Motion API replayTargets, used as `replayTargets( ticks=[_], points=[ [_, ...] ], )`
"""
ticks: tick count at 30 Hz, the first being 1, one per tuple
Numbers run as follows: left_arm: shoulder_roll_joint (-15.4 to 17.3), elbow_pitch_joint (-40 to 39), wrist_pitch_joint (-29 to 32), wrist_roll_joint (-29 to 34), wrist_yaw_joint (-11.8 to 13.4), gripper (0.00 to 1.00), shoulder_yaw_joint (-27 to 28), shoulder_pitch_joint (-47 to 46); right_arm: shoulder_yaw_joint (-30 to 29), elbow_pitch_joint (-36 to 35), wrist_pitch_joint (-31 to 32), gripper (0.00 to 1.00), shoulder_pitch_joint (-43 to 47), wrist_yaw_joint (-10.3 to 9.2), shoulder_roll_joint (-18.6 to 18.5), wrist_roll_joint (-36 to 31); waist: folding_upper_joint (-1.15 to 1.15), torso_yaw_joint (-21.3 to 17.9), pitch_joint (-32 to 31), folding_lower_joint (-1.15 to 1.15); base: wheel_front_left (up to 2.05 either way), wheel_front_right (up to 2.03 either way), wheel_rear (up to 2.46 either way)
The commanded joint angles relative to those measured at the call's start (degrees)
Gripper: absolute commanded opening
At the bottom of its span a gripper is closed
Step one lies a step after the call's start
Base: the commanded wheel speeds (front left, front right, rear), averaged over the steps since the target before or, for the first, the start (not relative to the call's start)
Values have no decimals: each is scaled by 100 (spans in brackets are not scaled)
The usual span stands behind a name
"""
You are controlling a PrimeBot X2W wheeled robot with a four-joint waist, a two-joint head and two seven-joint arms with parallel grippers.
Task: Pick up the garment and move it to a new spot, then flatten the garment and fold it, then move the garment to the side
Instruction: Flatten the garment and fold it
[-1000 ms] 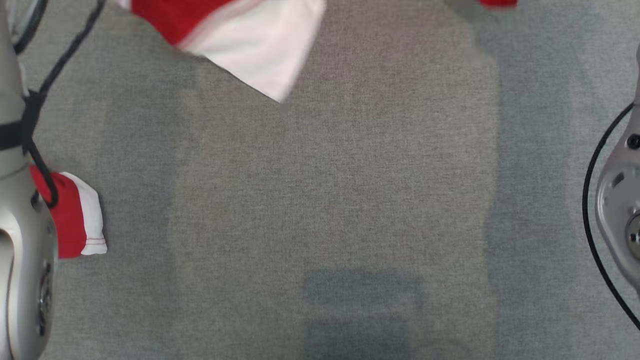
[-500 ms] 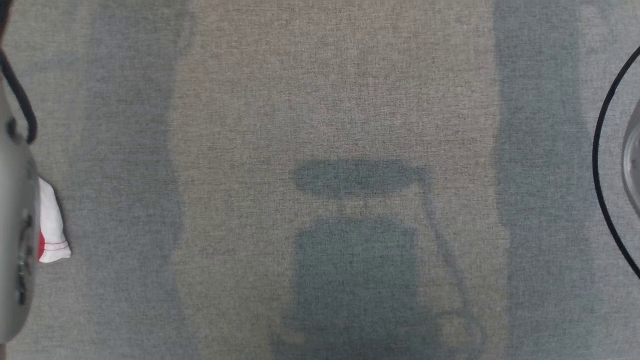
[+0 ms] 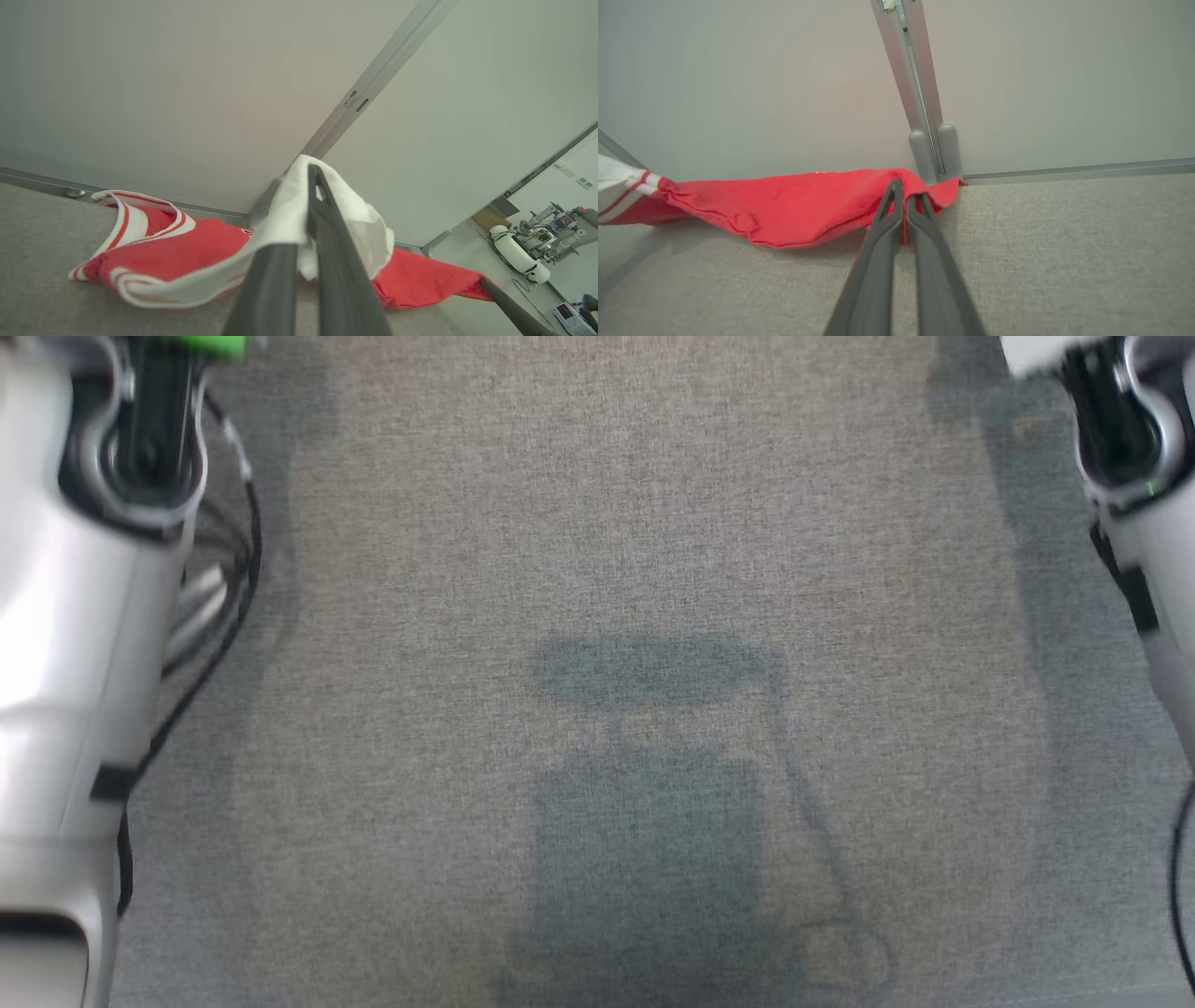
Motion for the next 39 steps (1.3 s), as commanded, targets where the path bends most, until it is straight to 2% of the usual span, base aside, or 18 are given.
replayTargets(
  ticks=[1, 4, 8, 15, 19, 22, 23, 25, 28, 31, 34, 39],
  points=[
    [116, -154, -15, -94, -15, 0, -2, 269, 59, -167, 26, 0, 264, 2, -137, 156, 16, 43, -169, -1, 0, 0, 0],
    [341, -582, -44, -231, -16, 0, -57, 991, 288, -604, -9, 0, 970, 2, -569, 371, 16, 99, -384, -1, 0, 0, 0],
    [583, -1183, -230, -282, 25, 0, -32, 2075, 571, -976, -213, 0, 1877, 1, -905, 509, 16, 96, -855, -1, 0, 0, 0],
    [777, -2404, -415, -446, 471, 0, 231, 4309, 1003, -1150, -469, 0, 3253, 1, -1263, 388, 16, 35, -1632, -1, 0, 0, 0],
    [610, -3116, -457, -398, 785, 0, 502, 5727, 1032, -1220, -628, 0, 4071, 1, -1392, 437, 16, 48, -1977, -1, 0, 0, 0],
    [176, -3601, -457, -433, 964, 0, 892, 6677, 935, -1296, -729, 0, 4687, 1, -1458, 470, 16, 106, -2100, -1, 0, 0, 0],
    [-105, -3821, -458, -321, 1041, 0, 1055, 7251, 811, -1389, -783, 0, 5109, -1, -1490, 479, 16, 169, -2149, -1, 0, 0, 0],
    [-352, -3978, -459, -283, 1104, 0, 1008, 7682, 641, -1541, -830, 0, 5537, -3, -1515, 504, 16, 244, -2150, -1, 0, 0, 0],
    [-494, -4210, -429, -215, 1228, 0, 835, 8020, 396, -1881, -828, 0, 6165, -2, -1550, 514, 16, 344, -2082, -1, 0, 0, 0],
    [-343, -4519, -249, -107, 1389, 0, 718, 8094, 120, -2303, -701, 0, 6447, -2, -1504, 532, 16, 303, -1923, -1, 0, 0, 0],
    [-246, -4741, -84, -81, 1544, 0, 756, 7865, -22, -2497, -556, 0, 6377, -2, -1436, 482, 16, 239, -1808, -1, 0, 0, 0],
    [73, -5178, 697, -322, 1959, 0, 935, 7108, -211, -2834, -3, 0, 5862, 0, -1183, 646, 16, 76, -1588, -1, 0, 0, 0]
  ],
)
